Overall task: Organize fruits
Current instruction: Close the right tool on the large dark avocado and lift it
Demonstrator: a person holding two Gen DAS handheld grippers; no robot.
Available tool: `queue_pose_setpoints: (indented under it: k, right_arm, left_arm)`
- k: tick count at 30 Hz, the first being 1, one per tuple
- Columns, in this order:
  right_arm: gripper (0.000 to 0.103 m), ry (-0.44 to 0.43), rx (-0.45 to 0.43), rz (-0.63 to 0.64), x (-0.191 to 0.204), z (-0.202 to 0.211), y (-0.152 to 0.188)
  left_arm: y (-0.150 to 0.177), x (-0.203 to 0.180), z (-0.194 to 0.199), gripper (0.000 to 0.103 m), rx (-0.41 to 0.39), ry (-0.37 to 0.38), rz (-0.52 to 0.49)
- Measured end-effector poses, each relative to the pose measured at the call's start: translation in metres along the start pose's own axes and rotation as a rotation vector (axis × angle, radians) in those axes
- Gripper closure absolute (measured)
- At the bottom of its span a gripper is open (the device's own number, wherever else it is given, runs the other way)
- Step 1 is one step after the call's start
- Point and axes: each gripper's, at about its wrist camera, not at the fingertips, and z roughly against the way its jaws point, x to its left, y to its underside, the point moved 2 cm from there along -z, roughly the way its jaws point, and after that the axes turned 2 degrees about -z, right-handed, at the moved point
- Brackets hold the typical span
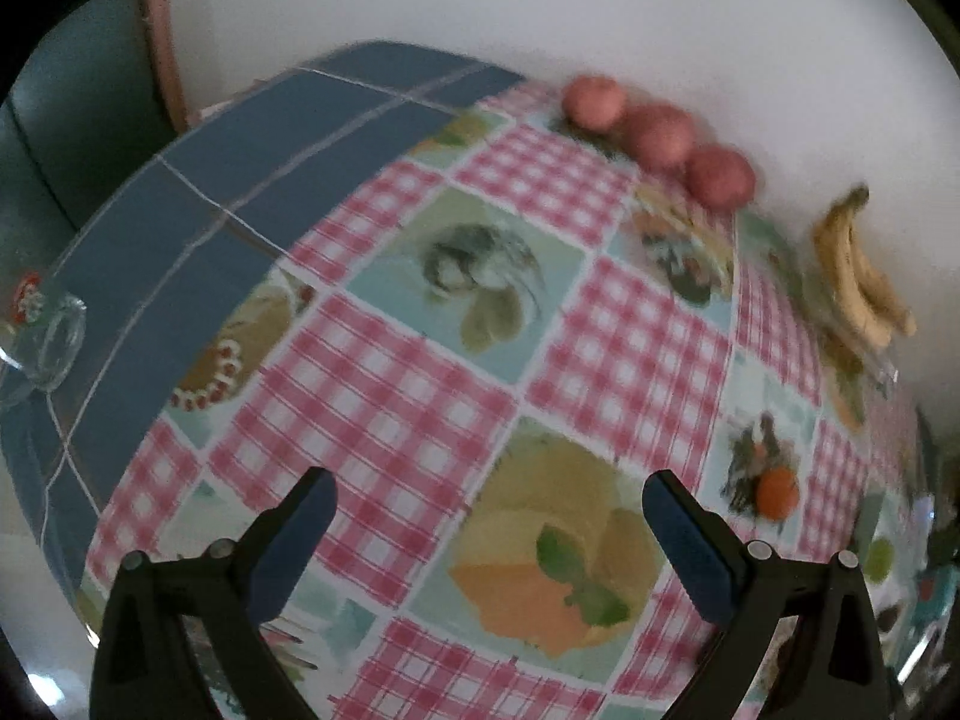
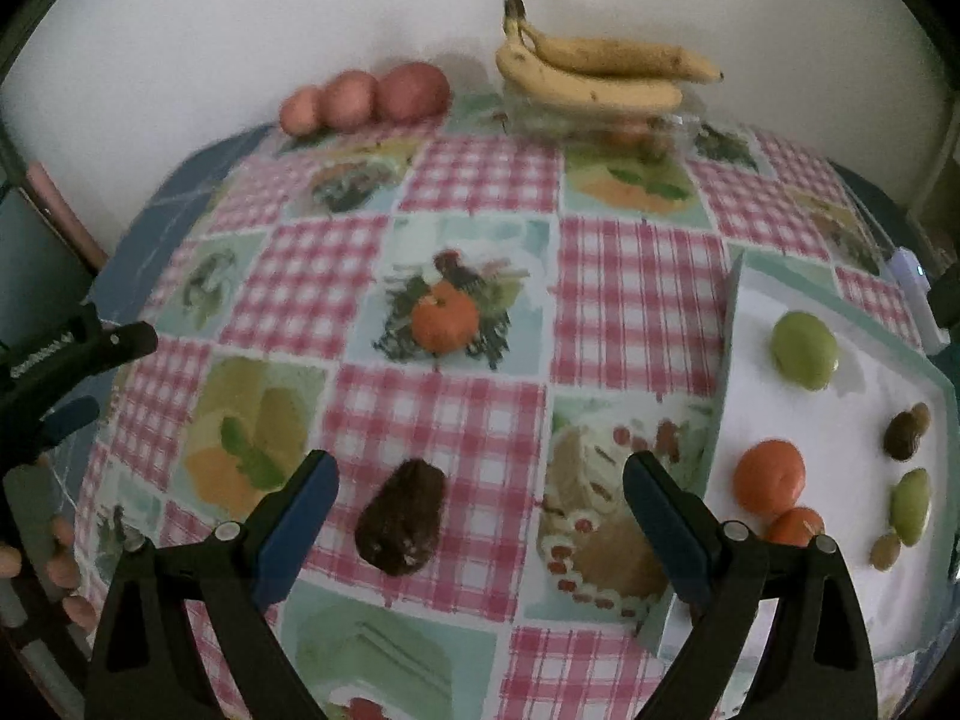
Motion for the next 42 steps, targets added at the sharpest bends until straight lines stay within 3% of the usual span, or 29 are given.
queue_pose_setpoints:
  k: [6,17,19,20,22,30,36,42]
  right_arm:
    - [0.007,0.011,0.077,-0.014,-0.004,-0.018,0.009]
    - [0.008,-0.056,0.146,0.004,0.011,-0.038,0.018]
    - [0.018,-0.027,0.152,0.034,0.016,-0.041,0.021]
    - [0.031,-0.018,0.158,0.046,0.018,-0.043,0.023]
    - [0.035,0.010,0.149,0.073,0.022,-0.044,0.023]
    - [0.035,-0.008,0.120,0.119,0.031,-0.047,0.018]
    - [0.035,-0.074,0.079,0.068,0.036,-0.050,0.013]
    - [0.034,0.001,0.051,0.124,0.050,-0.062,0.010]
  left_arm:
    - [0.011,-0.012,-0.019,0.000,0.075,-0.008,-0.054]
    - [0.012,-0.009,-0.023,0.000,0.088,-0.002,-0.051]
    - [0.011,-0.009,-0.024,0.000,0.090,-0.001,-0.049]
    - [0.011,-0.009,-0.024,0.000,0.090,0.000,-0.048]
    - [0.012,-0.009,-0.024,0.000,0.092,0.000,-0.049]
    - [0.012,-0.009,-0.024,0.000,0.088,-0.010,-0.040]
    - [0.010,0.005,-0.020,0.000,0.063,-0.041,0.012]
    - [0.011,0.006,-0.022,0.000,0.068,-0.047,0.012]
